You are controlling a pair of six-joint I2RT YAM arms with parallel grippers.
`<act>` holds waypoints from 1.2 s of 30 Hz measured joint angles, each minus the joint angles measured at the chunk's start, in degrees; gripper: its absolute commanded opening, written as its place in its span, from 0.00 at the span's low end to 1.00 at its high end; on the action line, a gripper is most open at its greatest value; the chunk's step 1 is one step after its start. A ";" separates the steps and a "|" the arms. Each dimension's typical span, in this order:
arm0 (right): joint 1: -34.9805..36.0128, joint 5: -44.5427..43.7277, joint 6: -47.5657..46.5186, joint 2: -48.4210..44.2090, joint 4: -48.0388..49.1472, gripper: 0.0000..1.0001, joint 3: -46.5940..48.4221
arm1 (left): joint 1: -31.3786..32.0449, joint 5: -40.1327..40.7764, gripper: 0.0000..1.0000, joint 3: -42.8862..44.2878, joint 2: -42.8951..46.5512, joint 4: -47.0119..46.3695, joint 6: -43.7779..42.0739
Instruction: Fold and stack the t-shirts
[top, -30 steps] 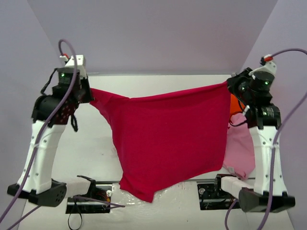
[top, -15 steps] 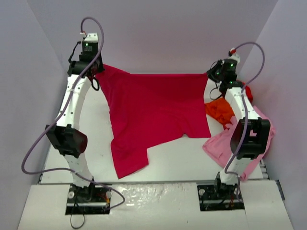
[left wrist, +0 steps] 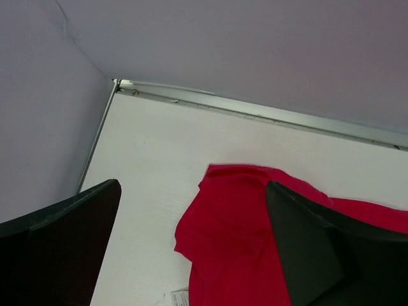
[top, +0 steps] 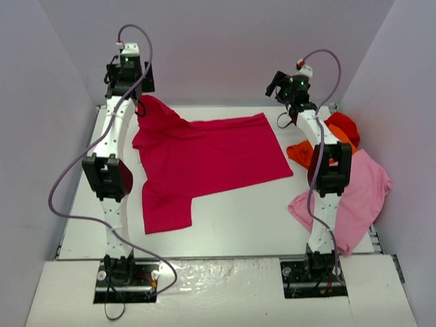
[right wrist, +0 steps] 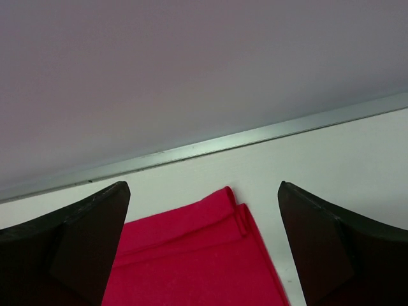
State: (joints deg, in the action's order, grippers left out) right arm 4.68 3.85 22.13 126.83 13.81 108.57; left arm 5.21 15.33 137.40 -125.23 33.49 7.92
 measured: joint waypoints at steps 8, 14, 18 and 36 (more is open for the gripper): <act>7.84 -9.09 -2.76 -16.93 -5.21 0.79 -18.48 | -0.35 -1.65 0.89 -15.26 11.36 1.17 2.10; 13.00 -12.58 2.38 -37.80 -10.56 0.53 -36.47 | 3.57 -5.35 0.25 -36.98 35.32 1.00 6.22; 13.43 -15.61 5.30 -42.47 -12.61 0.03 -44.78 | 9.64 -11.83 0.00 -48.35 50.15 -0.74 12.59; 14.01 -16.16 6.25 -24.56 -17.64 0.00 -41.19 | 11.21 -23.98 0.00 -66.86 37.74 2.36 25.63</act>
State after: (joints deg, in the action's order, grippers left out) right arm 18.69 -12.31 28.38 102.26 -3.83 67.38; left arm 16.43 -8.65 70.54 -87.49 35.85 33.55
